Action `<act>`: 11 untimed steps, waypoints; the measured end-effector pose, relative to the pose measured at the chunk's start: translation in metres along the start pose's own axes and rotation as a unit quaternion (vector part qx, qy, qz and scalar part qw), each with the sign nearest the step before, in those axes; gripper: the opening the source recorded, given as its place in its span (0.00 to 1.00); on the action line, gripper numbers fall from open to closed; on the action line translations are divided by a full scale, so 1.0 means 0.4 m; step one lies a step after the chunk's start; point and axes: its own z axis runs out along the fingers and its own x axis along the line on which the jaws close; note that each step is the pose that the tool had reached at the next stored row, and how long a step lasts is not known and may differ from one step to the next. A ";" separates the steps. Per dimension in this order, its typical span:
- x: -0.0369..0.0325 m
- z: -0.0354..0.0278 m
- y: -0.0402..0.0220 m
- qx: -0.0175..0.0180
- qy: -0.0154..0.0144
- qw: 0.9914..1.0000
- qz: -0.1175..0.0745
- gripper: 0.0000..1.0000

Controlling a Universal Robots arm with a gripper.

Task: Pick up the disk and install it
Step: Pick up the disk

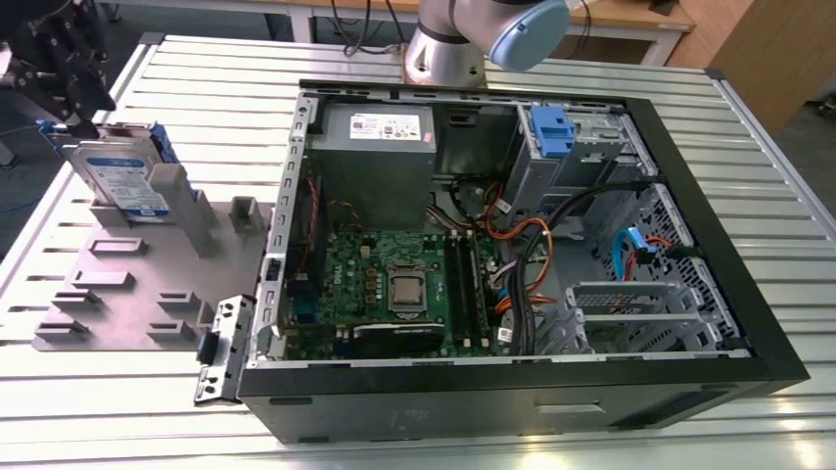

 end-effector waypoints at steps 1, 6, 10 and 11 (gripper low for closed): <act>0.000 0.000 0.000 0.000 0.000 1.000 0.000 0.47; 0.000 0.003 0.003 0.003 0.000 1.000 0.000 0.59; -0.002 0.015 0.013 0.012 -0.001 1.000 -0.001 0.59; -0.002 0.020 0.015 0.014 -0.001 1.000 -0.001 0.59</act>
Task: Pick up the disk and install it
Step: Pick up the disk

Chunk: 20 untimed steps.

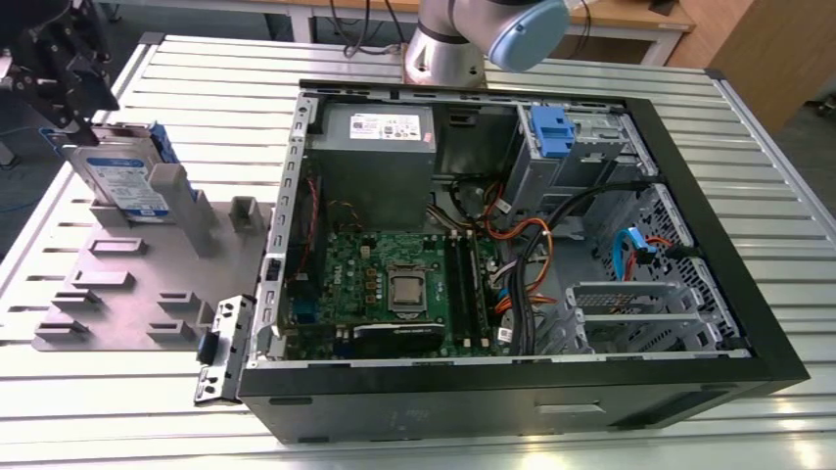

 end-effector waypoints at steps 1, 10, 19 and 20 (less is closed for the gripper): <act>0.000 0.004 0.002 0.001 0.000 1.000 0.000 0.59; 0.001 0.045 0.002 0.001 0.000 1.000 -0.002 0.59; 0.002 0.066 0.002 0.001 0.000 1.000 -0.002 0.59; 0.002 0.066 0.002 0.001 0.000 1.000 -0.002 0.59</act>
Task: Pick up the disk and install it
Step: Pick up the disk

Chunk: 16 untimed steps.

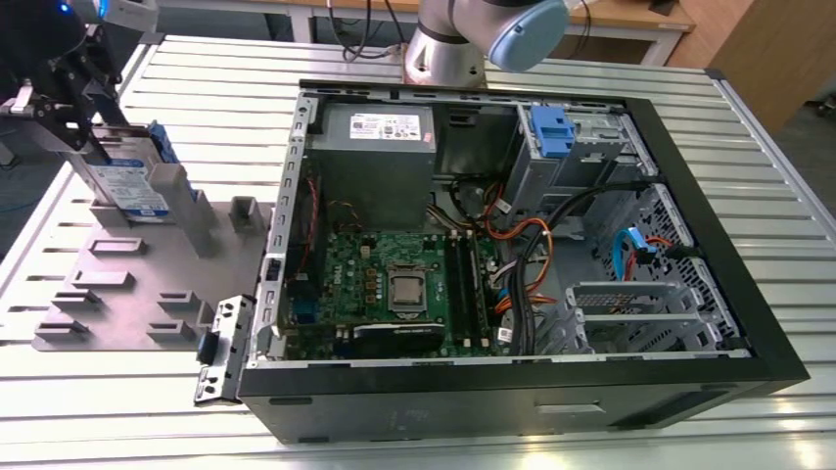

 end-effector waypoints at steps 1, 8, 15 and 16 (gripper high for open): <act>0.000 0.000 0.000 0.000 0.000 1.000 0.000 0.59; 0.000 0.002 0.000 0.000 0.000 1.000 0.000 0.59; 0.000 0.003 0.000 0.000 0.000 1.000 0.000 0.51; 0.000 0.004 0.000 0.000 0.000 1.000 0.000 0.51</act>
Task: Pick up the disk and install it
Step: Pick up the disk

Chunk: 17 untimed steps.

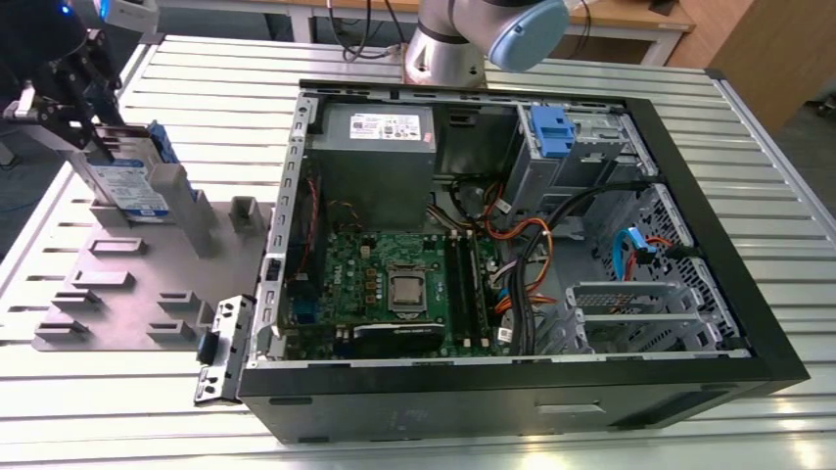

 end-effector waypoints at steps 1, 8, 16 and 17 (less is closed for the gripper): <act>0.000 0.000 0.000 0.000 0.000 1.000 0.000 0.49; 0.000 0.001 0.000 0.000 0.000 1.000 0.000 0.42; 0.000 0.000 0.000 0.000 0.000 1.000 0.000 0.42; 0.000 -0.001 0.000 0.000 0.000 1.000 0.000 0.42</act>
